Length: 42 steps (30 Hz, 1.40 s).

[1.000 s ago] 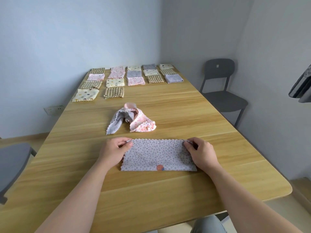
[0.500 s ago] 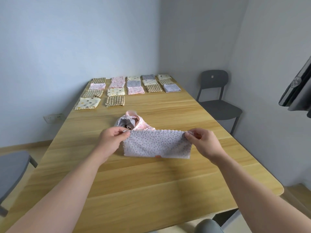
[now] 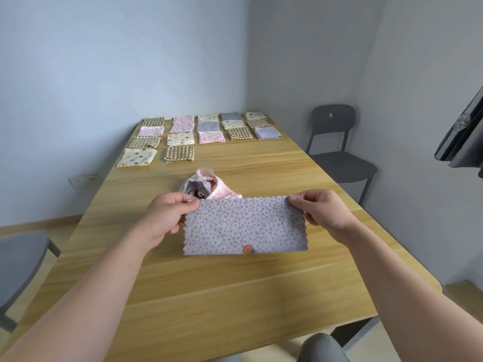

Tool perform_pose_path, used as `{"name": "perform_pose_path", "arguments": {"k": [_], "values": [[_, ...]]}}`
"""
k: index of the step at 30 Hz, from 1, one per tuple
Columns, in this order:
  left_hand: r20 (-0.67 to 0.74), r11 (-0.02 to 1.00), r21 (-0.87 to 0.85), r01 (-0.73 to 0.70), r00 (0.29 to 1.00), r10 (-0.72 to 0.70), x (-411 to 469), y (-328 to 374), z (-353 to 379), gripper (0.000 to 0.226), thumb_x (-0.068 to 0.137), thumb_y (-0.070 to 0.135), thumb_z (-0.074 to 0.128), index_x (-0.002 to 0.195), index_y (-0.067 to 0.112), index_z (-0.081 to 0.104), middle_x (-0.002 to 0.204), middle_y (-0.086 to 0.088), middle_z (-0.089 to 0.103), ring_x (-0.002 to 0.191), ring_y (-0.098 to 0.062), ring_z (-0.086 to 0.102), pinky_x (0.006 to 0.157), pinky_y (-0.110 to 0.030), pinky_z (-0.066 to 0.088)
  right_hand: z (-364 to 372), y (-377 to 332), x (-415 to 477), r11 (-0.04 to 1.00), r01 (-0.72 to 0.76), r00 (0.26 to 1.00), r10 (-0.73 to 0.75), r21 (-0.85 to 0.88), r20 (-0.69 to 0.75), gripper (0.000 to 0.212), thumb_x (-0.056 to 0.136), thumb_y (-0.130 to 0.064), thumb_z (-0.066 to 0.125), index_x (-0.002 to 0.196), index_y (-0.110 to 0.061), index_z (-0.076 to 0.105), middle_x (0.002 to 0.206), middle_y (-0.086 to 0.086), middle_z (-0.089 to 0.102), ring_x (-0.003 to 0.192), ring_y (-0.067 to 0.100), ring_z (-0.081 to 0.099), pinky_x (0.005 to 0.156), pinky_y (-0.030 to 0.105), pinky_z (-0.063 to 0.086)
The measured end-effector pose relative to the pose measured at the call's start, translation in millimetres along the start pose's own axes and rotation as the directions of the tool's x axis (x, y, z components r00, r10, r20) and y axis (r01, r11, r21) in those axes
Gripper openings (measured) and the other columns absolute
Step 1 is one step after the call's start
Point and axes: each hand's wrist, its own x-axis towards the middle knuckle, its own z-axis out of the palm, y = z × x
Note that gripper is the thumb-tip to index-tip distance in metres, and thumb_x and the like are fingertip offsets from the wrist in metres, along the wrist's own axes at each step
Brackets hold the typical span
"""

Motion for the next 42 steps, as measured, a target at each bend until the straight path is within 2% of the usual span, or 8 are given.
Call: {"name": "perform_pose_path", "arguments": {"k": [6, 11, 19, 25, 31, 34, 38, 42], "values": [[0.003, 0.997, -0.043, 0.064, 0.998, -0.064, 5, -13, -1, 0.010, 0.091, 0.018, 0.075, 0.100, 0.020, 0.073, 0.114, -0.006, 0.069, 0.091, -0.034, 0.068, 0.064, -0.036, 0.055, 11, 4, 4, 0.996, -0.002, 1.000, 0.004, -0.086, 0.013, 0.016, 0.095, -0.024, 0.070, 0.092, -0.010, 0.077, 0.072, 0.001, 0.071, 0.049, 0.017, 0.061, 0.045, 0.027, 0.045], [-0.011, 0.996, -0.049, -0.077, 0.997, 0.077, 7, 4, 0, 0.008, 0.095, 0.015, 0.069, 0.102, 0.016, 0.072, 0.105, -0.007, 0.075, 0.097, -0.023, 0.075, 0.096, -0.037, 0.056, 16, 0, 14, 0.996, 0.045, 0.999, -0.043, 0.073, -0.033, 0.018, 0.095, -0.018, 0.071, 0.101, -0.002, 0.075, 0.087, 0.010, 0.078, 0.086, 0.021, 0.076, 0.085, 0.035, 0.061], [0.000, 0.923, 0.206, -0.324, 0.944, 0.331, -32, -56, 25, 0.007, 0.072, 0.034, 0.068, 0.075, 0.032, 0.075, 0.090, 0.019, 0.077, 0.099, -0.003, 0.073, 0.085, -0.026, 0.058, 27, 38, -20, 0.998, -0.028, 0.996, 0.023, -0.061, -0.085, 0.023, 0.093, -0.033, 0.071, 0.078, -0.018, 0.079, 0.077, 0.002, 0.076, 0.078, 0.016, 0.072, 0.074, 0.032, 0.055], [0.082, 0.782, 0.414, -0.467, 0.874, 0.479, -41, -89, 35, 0.023, 0.078, -0.003, 0.077, 0.065, 0.015, 0.071, 0.082, 0.014, 0.075, 0.097, 0.004, 0.070, 0.080, -0.023, 0.055, 38, 64, -37, 0.947, -0.019, 1.000, 0.013, -0.320, -0.020, 0.011, 0.085, -0.016, 0.074, 0.083, -0.027, 0.077, 0.077, -0.007, 0.075, 0.074, 0.008, 0.068, 0.068, 0.020, 0.053], [0.065, 0.656, 0.625, -0.423, 0.866, 0.496, -38, -73, 44, 0.033, 0.087, 0.048, 0.055, 0.064, 0.026, 0.061, 0.065, 0.019, 0.059, 0.077, -0.004, 0.056, 0.079, -0.029, 0.047, 45, 62, -33, 0.839, 0.059, 0.997, -0.071, -0.541, -0.001, 0.022, 0.084, -0.006, 0.061, 0.085, -0.023, 0.076, 0.078, -0.018, 0.064, 0.076, 0.002, 0.058, 0.067, 0.010, 0.041], [0.086, 0.594, 0.676, -0.435, 0.848, 0.524, -37, -58, 62, 0.026, 0.095, 0.039, 0.052, 0.080, 0.023, 0.066, 0.081, 0.015, 0.065, 0.088, -0.012, 0.059, 0.089, -0.035, 0.047, 57, 65, -30, 0.689, 0.147, 0.951, -0.297, -0.709, -0.091, 0.018, 0.077, -0.005, 0.064, 0.076, -0.020, 0.075, 0.086, -0.008, 0.070, 0.090, 0.025, 0.058, 0.077, 0.037, 0.047], [0.146, 0.579, 0.737, -0.349, 0.919, 0.367, -32, -44, 94, 0.040, 0.104, 0.028, 0.049, 0.142, 0.018, 0.054, 0.145, 0.003, 0.053, 0.137, -0.019, 0.044, 0.117, -0.034, 0.032, 84, 57, -24, 0.582, 0.294, 0.887, -0.462, -0.758, -0.011, 0.017, 0.078, -0.008, 0.064, 0.089, -0.015, 0.075, 0.098, 0.001, 0.073, 0.100, 0.031, 0.063, 0.079, 0.044, 0.052], [0.196, 0.516, 0.819, -0.252, 0.967, 0.161, -23, -57, 112, 0.061, 0.109, 0.043, 0.025, 0.162, 0.018, 0.011, 0.170, -0.001, 0.006, 0.157, -0.020, 0.000, 0.128, -0.037, 0.001, 104, 63, -14, 0.619, 0.250, 0.968, -0.188, -0.745, 0.169, 0.045, 0.107, -0.025, 0.035, 0.150, -0.013, 0.045, 0.161, 0.005, 0.037, 0.152, 0.025, 0.024, 0.123, 0.043, 0.023]]}}
